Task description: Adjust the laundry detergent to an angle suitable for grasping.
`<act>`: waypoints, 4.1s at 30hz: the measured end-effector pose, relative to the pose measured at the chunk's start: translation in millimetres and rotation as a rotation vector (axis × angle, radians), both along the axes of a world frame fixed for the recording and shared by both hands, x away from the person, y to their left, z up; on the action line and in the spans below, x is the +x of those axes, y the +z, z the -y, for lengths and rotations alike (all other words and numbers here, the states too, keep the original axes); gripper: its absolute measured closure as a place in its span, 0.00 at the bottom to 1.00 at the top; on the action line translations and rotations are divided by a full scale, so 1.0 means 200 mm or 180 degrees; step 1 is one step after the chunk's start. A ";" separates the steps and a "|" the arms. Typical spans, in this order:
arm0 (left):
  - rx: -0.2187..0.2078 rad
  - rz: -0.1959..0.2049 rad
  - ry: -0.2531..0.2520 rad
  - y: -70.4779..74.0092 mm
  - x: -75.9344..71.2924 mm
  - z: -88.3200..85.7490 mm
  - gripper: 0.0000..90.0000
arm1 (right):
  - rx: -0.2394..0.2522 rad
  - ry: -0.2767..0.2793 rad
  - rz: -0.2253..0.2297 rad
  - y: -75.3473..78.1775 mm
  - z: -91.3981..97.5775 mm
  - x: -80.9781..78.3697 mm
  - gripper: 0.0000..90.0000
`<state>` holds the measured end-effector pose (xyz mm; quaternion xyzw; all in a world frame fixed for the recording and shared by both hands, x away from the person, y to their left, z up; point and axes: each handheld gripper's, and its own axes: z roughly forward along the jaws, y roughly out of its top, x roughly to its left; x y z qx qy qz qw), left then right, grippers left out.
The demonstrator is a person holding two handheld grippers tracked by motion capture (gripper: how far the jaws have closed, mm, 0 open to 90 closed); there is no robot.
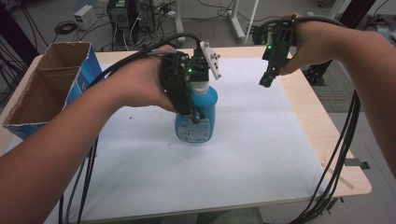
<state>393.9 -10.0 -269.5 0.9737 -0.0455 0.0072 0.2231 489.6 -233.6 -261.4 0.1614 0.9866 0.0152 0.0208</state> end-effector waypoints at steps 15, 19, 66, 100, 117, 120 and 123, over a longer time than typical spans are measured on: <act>-0.0017 -0.0043 -0.0364 -0.01 -0.12 -0.21 0.46 | -0.0068 0.0098 0.0011 0.00 -0.11 -0.06 0.02; -0.0011 -0.0054 -0.0465 -0.04 -0.14 -0.24 0.46 | -0.0102 0.0123 0.0012 0.00 -0.13 -0.06 0.02; -0.0130 -0.0200 -0.0724 -0.20 -0.16 -0.35 0.37 | -0.0125 0.0124 -0.0046 -0.07 -0.17 -0.06 0.02; 0.0445 -0.0094 -0.0345 -0.07 -0.16 -0.49 0.14 | -0.0091 0.0147 -0.0069 -0.07 -0.19 -0.04 0.02; 0.0842 -0.0112 0.0010 0.02 -0.13 -0.59 0.02 | -0.0046 0.0205 -0.0095 -0.09 -0.21 -0.02 0.02; 0.0864 -0.0131 0.0032 0.04 -0.13 -0.60 0.02 | -0.0029 0.0218 -0.0099 -0.09 -0.21 -0.02 0.02; 0.0949 -0.0148 0.0163 0.07 -0.12 -0.63 0.02 | -0.0064 0.0253 -0.0138 -0.08 -0.21 -0.01 0.02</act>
